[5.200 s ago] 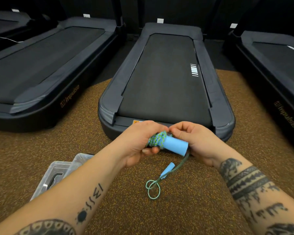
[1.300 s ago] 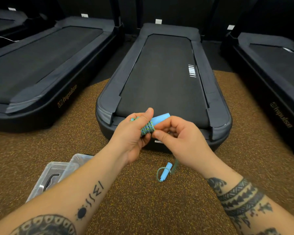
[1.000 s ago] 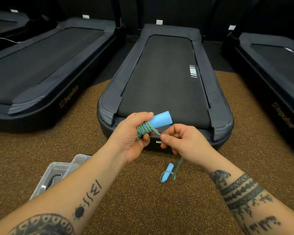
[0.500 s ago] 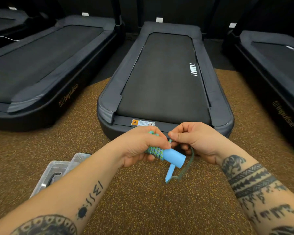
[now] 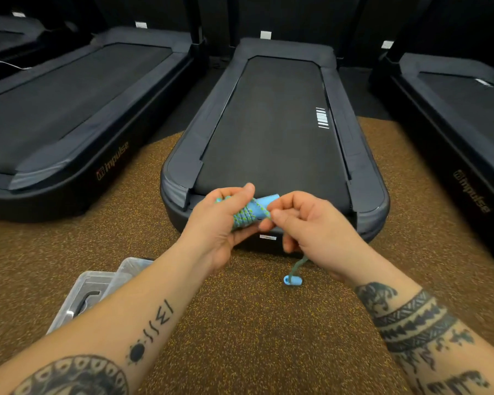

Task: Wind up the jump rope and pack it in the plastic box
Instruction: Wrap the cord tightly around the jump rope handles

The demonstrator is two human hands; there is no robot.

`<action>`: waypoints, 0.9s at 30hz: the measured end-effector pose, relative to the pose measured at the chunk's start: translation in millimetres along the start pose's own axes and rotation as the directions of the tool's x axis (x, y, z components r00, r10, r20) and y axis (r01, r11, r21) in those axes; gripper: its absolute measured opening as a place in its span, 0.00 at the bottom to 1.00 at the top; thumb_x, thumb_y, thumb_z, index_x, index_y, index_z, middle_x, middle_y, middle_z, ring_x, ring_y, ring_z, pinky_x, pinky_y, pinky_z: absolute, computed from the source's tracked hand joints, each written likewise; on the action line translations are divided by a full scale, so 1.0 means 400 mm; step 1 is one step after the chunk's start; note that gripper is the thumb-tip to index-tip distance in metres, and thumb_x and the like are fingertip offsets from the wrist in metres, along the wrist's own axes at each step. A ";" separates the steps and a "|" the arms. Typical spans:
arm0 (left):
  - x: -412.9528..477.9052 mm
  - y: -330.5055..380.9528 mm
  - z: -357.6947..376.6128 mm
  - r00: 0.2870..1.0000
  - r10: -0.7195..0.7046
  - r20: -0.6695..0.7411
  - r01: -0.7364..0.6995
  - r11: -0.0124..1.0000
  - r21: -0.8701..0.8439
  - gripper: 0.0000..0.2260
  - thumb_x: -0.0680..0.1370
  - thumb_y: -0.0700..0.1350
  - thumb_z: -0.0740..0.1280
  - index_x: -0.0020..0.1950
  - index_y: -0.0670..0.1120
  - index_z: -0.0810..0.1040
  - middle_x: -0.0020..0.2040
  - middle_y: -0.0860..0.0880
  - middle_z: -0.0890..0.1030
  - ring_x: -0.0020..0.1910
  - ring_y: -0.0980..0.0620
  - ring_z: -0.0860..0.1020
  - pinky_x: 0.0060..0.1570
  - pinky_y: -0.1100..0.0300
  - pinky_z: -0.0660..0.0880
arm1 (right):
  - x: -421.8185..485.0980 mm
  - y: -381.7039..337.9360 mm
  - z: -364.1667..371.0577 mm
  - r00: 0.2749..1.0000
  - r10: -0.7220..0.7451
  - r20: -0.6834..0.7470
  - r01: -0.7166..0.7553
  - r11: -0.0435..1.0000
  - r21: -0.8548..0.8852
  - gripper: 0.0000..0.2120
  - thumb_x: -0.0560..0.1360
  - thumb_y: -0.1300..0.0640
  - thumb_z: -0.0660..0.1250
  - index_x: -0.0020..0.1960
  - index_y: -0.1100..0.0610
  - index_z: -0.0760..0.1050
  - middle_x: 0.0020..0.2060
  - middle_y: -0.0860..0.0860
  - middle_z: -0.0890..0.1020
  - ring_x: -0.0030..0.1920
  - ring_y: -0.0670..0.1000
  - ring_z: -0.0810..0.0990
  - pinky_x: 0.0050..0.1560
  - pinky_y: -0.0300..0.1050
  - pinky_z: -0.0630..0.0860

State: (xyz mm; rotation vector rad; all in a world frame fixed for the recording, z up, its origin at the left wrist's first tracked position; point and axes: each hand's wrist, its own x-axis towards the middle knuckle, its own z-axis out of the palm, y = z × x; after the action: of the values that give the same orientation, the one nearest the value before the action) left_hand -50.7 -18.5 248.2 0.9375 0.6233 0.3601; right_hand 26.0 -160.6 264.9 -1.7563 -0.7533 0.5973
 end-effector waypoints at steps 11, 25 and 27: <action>0.002 0.015 -0.012 0.994 -0.046 0.097 0.044 0.999 0.020 0.09 0.72 0.41 0.73 0.42 0.50 0.73 0.38 0.50 0.80 0.37 0.54 0.80 0.37 0.61 0.76 | 0.019 0.075 -0.015 0.979 0.181 0.092 -0.186 0.982 0.044 0.04 0.78 0.63 0.66 0.49 0.57 0.78 0.33 0.48 0.83 0.26 0.45 0.71 0.30 0.39 0.68; -0.002 -0.020 -0.012 0.971 0.061 0.233 -0.178 0.835 0.522 0.14 0.67 0.38 0.78 0.50 0.46 0.82 0.46 0.47 0.86 0.41 0.54 0.82 0.37 0.61 0.78 | 0.022 0.005 -0.040 0.998 0.011 -0.065 -0.013 1.000 -0.026 0.05 0.77 0.61 0.67 0.50 0.54 0.81 0.38 0.51 0.87 0.33 0.44 0.76 0.39 0.42 0.73; -0.002 -0.017 -0.011 0.979 0.016 0.202 -0.099 0.907 0.409 0.15 0.70 0.37 0.76 0.55 0.45 0.81 0.51 0.45 0.86 0.47 0.50 0.85 0.40 0.56 0.81 | 0.016 -0.005 -0.032 0.995 -0.064 -0.070 0.059 0.996 -0.065 0.08 0.78 0.63 0.65 0.51 0.55 0.81 0.39 0.49 0.86 0.30 0.39 0.76 0.37 0.36 0.73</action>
State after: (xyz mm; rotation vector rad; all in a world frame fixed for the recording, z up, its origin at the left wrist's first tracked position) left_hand -54.0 -19.9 241.1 1.3878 0.5000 0.1839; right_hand 39.1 -163.7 270.2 -1.7960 -0.7801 0.4705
